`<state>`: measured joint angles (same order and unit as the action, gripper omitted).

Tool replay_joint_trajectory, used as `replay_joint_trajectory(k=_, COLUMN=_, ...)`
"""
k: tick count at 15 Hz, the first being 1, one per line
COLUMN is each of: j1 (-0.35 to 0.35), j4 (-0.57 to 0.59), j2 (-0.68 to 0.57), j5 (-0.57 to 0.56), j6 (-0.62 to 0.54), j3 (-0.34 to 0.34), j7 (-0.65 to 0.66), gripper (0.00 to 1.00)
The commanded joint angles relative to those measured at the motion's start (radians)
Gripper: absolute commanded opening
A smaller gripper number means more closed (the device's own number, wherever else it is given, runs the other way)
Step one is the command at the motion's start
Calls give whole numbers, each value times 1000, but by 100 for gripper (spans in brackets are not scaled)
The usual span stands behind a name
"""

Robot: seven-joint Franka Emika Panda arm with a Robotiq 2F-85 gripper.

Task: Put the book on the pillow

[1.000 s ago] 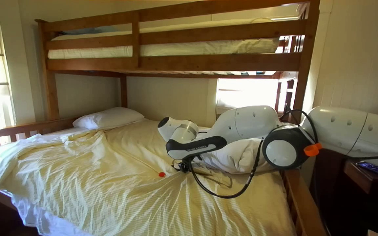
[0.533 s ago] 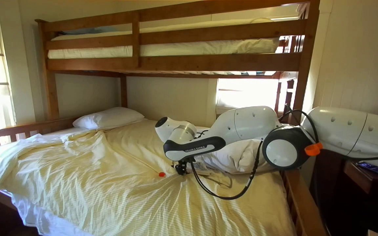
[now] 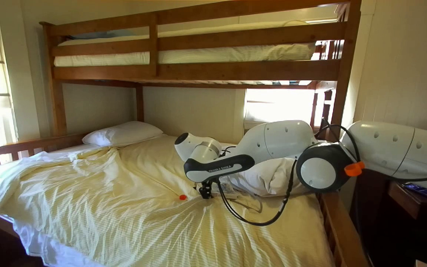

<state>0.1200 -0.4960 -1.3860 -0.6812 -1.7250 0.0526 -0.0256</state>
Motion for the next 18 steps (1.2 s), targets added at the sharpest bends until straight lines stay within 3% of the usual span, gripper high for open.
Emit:
replay_joint_trajectory(k=1, j1=-15, j4=12, j2=-5, j5=18, j6=-48, j3=23, j7=-11, gripper=100)
replay_joint_trajectory(k=5, j1=-25, j4=4, j2=-16, j5=9, j6=-86, j3=29, j7=-61, gripper=100)
replay_joint_trajectory(k=9, j1=-25, j4=17, j2=-36, j5=5, j6=-98, j3=16, j7=-21, gripper=100)
replay_joint_trajectory(k=10, j1=4, j4=104, j2=-85, j5=95, j6=-79, j3=-69, j7=-24, gripper=100)
replay_joint_trajectory(k=11, j1=3, j4=114, j2=-90, j5=119, j6=-76, j3=-81, j7=-5, gripper=75)
replay_joint_trajectory(k=13, j1=4, j4=97, j2=-70, j5=182, j6=-95, j3=-127, j7=41, gripper=68)
replay_joint_trajectory(k=14, j1=7, j4=48, j2=-40, j5=205, j6=-122, j3=-153, j7=73, gripper=59)
replay_joint_trajectory(k=18, j1=8, j4=53, j2=-36, j5=265, j6=-174, j3=-216, j7=128, gripper=32)
